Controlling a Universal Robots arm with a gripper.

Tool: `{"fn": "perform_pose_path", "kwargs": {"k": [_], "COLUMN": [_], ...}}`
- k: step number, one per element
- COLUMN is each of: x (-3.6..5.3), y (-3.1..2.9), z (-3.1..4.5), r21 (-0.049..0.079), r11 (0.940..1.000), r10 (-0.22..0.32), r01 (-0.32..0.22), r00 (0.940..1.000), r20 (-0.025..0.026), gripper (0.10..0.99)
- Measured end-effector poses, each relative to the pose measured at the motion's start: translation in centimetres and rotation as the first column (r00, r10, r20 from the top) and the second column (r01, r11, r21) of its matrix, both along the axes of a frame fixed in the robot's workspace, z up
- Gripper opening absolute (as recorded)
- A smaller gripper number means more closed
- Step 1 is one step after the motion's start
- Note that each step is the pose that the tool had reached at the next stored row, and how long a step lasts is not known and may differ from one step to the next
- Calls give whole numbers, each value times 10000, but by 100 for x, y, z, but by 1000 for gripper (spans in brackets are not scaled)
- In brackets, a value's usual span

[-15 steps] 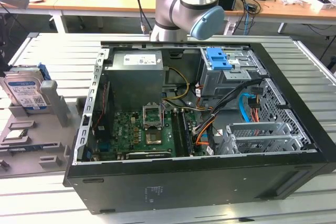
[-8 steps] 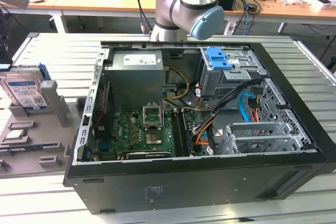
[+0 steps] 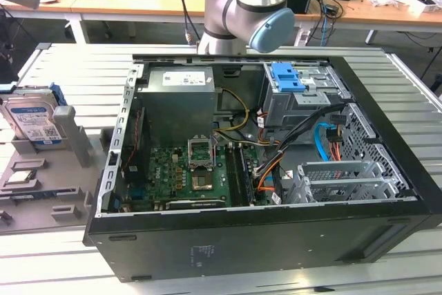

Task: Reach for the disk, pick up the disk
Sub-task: 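Pick up the disk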

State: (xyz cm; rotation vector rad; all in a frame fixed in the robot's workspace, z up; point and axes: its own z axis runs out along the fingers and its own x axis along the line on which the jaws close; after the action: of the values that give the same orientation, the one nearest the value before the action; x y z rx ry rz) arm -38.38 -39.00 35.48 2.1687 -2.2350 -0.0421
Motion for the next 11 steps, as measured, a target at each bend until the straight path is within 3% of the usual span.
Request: {"fn": "perform_pose_path", "kwargs": {"k": [4, 11], "x": [0, 0], "y": [157, 350], "z": [0, -1], "r21": [1, 1], "r11": [10000, 10000], "r10": [-1, -1], "r01": [1, 1], "r00": [10000, 10000], "r20": [1, 1], "gripper": [604, 604]}}
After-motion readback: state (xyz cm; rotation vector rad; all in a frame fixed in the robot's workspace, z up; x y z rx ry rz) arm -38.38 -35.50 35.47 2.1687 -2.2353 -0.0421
